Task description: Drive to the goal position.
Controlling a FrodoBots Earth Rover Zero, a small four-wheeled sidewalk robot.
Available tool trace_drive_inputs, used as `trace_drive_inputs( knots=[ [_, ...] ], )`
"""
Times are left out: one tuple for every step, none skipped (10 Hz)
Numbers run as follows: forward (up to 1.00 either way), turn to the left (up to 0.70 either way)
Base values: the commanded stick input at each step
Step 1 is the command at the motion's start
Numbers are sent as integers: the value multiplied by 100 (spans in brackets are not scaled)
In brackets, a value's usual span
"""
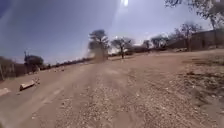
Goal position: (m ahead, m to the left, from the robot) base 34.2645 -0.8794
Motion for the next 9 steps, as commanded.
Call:
trace_drive_inputs(
  knots=[
    [100, 0],
    [100, 0],
    [100, 0],
    [100, 0],
    [100, 0],
    [100, 0],
    [100, 0],
    [100, 0],
    [100, 0]
  ],
)
